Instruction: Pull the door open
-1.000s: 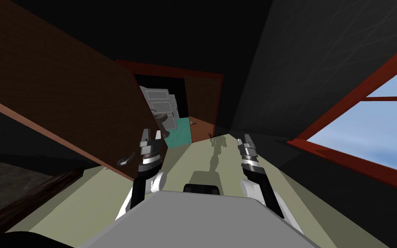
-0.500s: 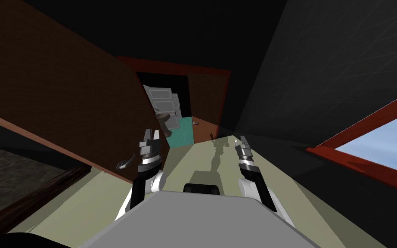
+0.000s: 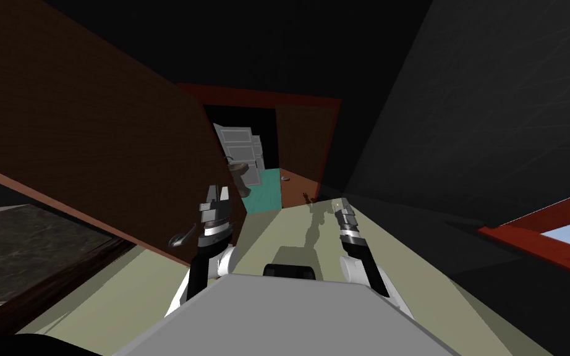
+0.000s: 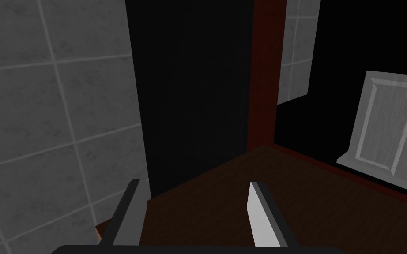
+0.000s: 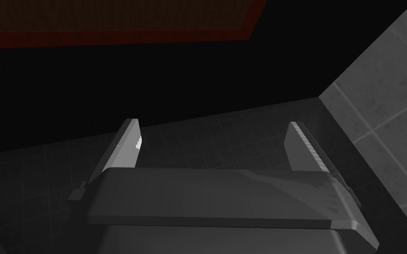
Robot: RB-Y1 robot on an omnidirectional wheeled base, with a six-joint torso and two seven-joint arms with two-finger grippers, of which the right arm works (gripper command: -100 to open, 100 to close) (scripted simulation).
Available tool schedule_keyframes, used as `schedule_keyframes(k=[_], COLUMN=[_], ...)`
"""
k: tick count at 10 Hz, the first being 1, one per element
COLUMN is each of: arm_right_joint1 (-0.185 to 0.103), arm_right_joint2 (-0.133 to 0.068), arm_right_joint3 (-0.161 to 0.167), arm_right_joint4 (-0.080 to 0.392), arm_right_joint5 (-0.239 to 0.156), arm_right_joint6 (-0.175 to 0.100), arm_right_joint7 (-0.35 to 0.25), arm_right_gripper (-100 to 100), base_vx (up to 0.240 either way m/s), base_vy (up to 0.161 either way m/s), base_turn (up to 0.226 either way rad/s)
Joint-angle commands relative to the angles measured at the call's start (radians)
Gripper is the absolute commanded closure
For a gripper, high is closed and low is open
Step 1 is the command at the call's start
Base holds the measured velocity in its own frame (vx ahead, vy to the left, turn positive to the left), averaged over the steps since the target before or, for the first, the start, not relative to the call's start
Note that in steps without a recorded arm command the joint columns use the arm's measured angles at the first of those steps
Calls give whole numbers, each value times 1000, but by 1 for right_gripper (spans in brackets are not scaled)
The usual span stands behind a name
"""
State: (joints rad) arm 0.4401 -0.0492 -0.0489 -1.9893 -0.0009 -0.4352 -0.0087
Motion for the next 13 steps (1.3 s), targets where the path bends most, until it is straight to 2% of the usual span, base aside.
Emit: schedule_keyframes(k=[1,3,13], arm_right_joint1=[-9,-26,-89], arm_right_joint2=[-9,-20,-51], arm_right_joint3=[1,5,20], arm_right_joint4=[33,86,287], arm_right_joint5=[-11,-28,-92], arm_right_joint6=[-12,-28,-87], arm_right_joint7=[1,6,25], arm_right_gripper=[-100,-100,-100], base_vx=[128,106,112], base_vy=[40,40,36], base_turn=[86,111,91])
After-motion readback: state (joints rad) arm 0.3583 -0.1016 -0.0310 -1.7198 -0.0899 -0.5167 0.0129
